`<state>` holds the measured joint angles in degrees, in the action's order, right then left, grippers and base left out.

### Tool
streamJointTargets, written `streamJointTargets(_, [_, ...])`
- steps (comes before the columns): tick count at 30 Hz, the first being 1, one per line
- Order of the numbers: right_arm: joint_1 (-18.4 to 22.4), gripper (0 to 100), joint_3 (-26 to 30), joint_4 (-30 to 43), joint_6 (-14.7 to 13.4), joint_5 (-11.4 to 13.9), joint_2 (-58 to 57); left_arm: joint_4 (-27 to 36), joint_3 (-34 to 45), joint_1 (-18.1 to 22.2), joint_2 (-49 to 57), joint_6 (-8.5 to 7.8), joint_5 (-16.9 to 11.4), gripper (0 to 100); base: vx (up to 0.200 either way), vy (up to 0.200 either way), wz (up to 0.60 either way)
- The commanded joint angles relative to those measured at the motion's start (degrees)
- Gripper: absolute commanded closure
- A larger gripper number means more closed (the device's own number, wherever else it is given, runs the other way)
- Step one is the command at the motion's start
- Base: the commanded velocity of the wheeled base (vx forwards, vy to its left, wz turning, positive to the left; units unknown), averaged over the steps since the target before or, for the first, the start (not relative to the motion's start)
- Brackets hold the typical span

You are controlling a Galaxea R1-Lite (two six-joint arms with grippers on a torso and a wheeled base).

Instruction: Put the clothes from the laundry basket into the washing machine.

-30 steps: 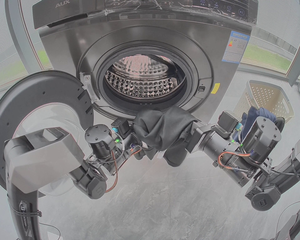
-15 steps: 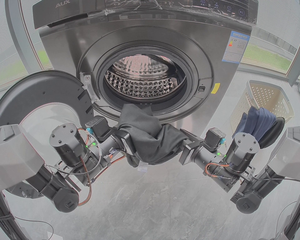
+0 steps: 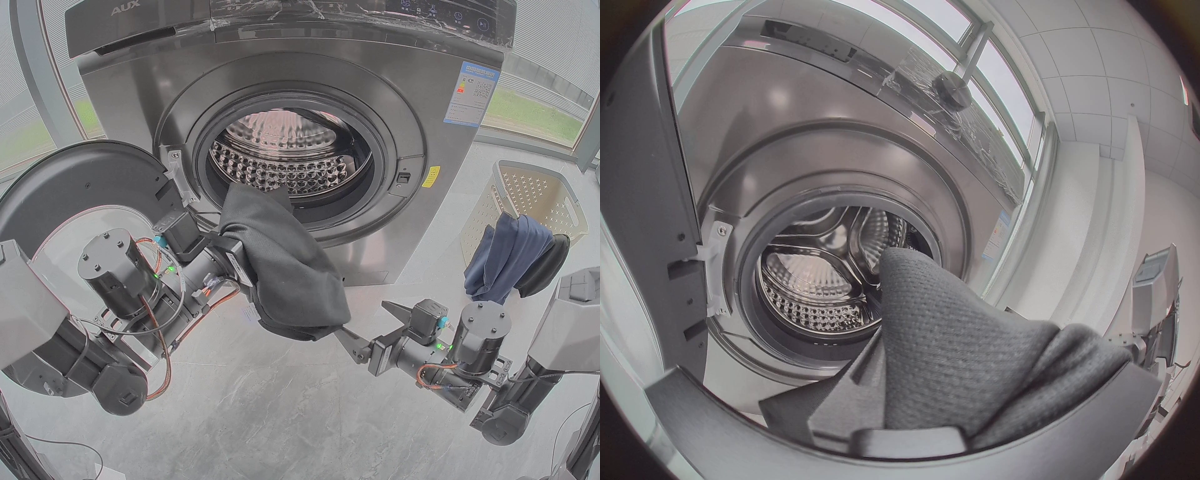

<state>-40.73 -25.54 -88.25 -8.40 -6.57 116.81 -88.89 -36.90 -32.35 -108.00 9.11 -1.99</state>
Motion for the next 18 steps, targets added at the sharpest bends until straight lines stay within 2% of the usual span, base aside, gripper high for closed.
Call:
streamJointTargets(1, [-0.05,0,3.92,0.01,0.31,0.15,-0.97,0.04,-1.42,1.24,-0.28,0.03,0.14,100,0.000,0.000,0.00])
streamJointTargets(3, [-0.23,0,7.26,0.01,0.31,0.42,-1.85,0.04,-2.21,1.68,-0.46,-0.05,0.84,100,0.000,0.000,0.00])
streamJointTargets(6, [-0.05,0,9.46,-0.08,0.40,1.12,-2.38,0.04,-2.74,1.59,-0.46,-0.05,1.20,100,0.000,0.000,0.00])
streamJointTargets(9, [-0.32,0,8.66,-0.08,0.40,1.30,-3.08,0.04,-2.47,1.15,-0.28,-0.05,1.20,100,0.000,0.000,0.00])
streamJointTargets(13, [-1.20,0,2.51,0.01,0.66,2.35,-3.43,-0.05,-1.95,0.27,-0.28,-0.05,1.20,100,0.000,0.000,0.00])
streamJointTargets(14, [-2.34,0,-0.56,0.01,0.75,2.79,-3.43,-0.05,-1.86,-0.34,-0.28,-0.05,1.20,100,0.000,0.000,0.00])
streamJointTargets(18, [-4.97,0,-6.72,0.71,1.46,3.58,-2.46,-0.05,-1.77,-0.34,-0.28,-0.05,1.20,100,0.000,0.000,0.00])
